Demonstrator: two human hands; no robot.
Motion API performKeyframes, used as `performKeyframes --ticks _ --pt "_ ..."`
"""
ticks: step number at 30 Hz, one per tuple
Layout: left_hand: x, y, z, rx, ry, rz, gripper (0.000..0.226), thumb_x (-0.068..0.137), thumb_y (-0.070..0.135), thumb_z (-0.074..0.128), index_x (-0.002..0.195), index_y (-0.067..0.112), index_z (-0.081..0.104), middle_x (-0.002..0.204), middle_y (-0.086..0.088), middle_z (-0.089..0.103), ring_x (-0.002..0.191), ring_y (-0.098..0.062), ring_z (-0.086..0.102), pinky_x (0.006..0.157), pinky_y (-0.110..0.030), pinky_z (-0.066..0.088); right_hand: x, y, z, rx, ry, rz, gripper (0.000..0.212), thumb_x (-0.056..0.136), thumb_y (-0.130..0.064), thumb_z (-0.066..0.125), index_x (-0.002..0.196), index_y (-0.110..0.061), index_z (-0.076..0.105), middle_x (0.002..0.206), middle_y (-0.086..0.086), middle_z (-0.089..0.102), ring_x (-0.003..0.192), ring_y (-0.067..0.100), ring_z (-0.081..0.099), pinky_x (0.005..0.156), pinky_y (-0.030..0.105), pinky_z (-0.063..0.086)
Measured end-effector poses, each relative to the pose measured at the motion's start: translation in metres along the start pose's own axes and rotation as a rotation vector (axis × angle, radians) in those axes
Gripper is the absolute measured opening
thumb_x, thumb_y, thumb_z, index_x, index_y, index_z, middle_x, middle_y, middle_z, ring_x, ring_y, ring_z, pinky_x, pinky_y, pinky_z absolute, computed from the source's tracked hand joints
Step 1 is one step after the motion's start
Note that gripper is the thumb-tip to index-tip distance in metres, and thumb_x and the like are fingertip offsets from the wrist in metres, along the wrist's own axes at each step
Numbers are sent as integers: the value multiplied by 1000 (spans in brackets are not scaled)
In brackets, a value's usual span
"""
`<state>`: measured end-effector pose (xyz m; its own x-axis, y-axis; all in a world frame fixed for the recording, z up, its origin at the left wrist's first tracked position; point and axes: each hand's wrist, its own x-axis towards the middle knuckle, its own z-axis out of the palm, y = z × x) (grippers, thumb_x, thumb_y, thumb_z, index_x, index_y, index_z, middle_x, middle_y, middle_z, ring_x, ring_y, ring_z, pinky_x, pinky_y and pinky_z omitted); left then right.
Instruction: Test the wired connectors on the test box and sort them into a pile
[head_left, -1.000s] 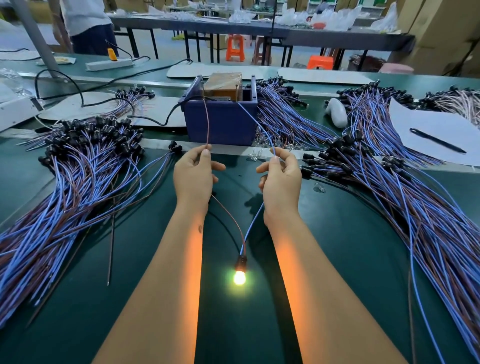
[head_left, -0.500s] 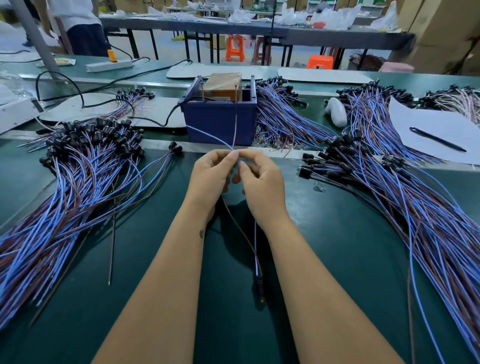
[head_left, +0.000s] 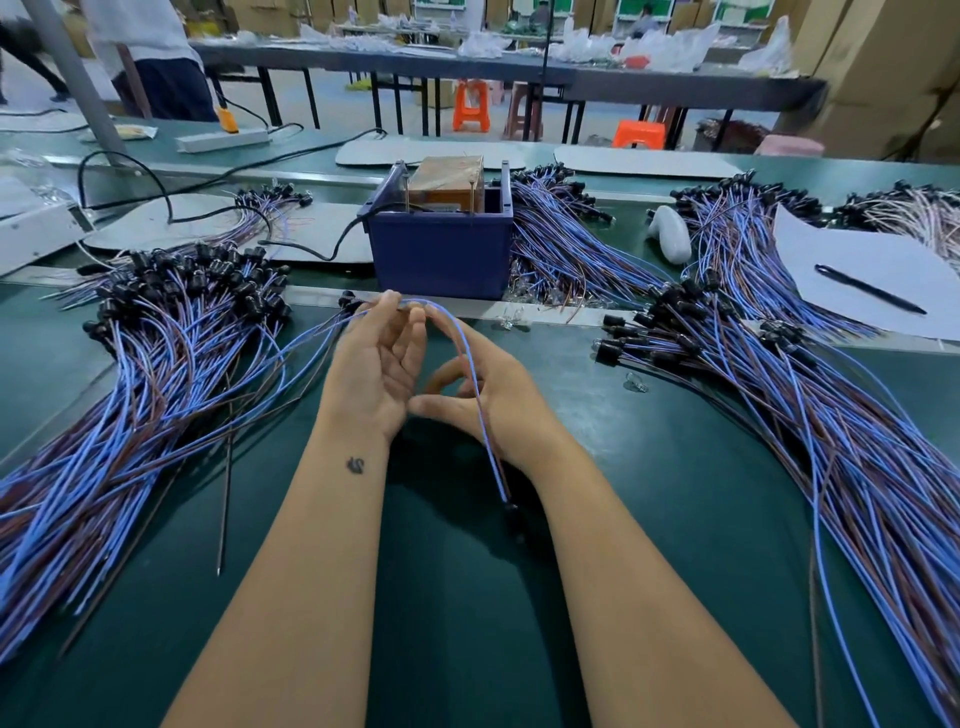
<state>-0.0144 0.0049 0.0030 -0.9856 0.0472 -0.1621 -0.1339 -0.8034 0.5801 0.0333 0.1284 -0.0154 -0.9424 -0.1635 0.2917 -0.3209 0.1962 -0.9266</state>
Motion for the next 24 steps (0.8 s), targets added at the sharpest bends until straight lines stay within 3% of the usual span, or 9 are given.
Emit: performKeyframes --ticks 3,6,9,13,16,19,21,23,24 --pt "3 -2 -3 134 7 141 16 96 4 59 82 10 60 62 2 69 58 -6 67 58 -15 54 2 -4 0 199 143 -19 50 93 -20 65 138 -34 48 79 10 58 68 9 55 61 18 47" --pt "0 -8 -5 538 -76 277 18 94 2 62 78 12 62 62 3 68 58 -7 66 61 -18 55 2 -1 -12 277 385 -5 31 101 -39 44 131 -35 51 79 1 68 60 10 57 58 18 46" --pt "-8 -25 -3 971 -277 328 18 88 3 69 74 12 65 62 2 66 56 -8 60 58 -23 52 3 6 -28 339 637 57 27 106 -31 36 108 -23 62 58 -9 55 51 6 47 52 19 40" --pt "-27 -65 7 1574 -547 477 7 78 25 62 73 23 58 70 6 65 71 -19 61 65 -30 49 2 12 -46 223 850 120 19 102 -23 49 87 -15 56 46 -11 42 44 6 39 48 20 36" --pt "-43 -91 17 1672 -606 626 9 82 17 56 78 23 51 78 5 62 74 -25 56 58 -35 41 1 11 -56 101 907 117 23 99 -21 54 77 -21 62 59 -3 52 60 15 48 65 32 42" --pt "-58 -104 20 1649 -455 725 31 81 12 52 68 29 31 67 6 47 64 -23 36 52 -33 25 3 8 -65 -45 936 156 32 101 -23 50 71 -28 62 81 5 62 75 16 53 77 34 43" --pt "-69 -108 20 1660 -406 751 28 82 11 53 68 26 33 68 2 53 64 -24 38 52 -34 27 1 6 -71 -5 937 204 34 103 -19 45 72 -25 57 83 11 60 70 18 51 70 33 44" --pt "-80 -112 23 1668 -438 750 17 84 12 54 70 21 48 72 -1 61 69 -28 49 54 -36 37 -6 3 -78 52 872 224 31 103 -13 41 76 -18 55 67 4 51 58 16 45 54 27 40" --pt "-85 -112 26 1646 -480 748 12 83 12 56 74 20 58 75 -2 66 74 -30 55 57 -37 42 -11 1 -84 -24 829 229 28 103 -13 40 81 -17 57 67 0 50 58 15 46 54 26 39"
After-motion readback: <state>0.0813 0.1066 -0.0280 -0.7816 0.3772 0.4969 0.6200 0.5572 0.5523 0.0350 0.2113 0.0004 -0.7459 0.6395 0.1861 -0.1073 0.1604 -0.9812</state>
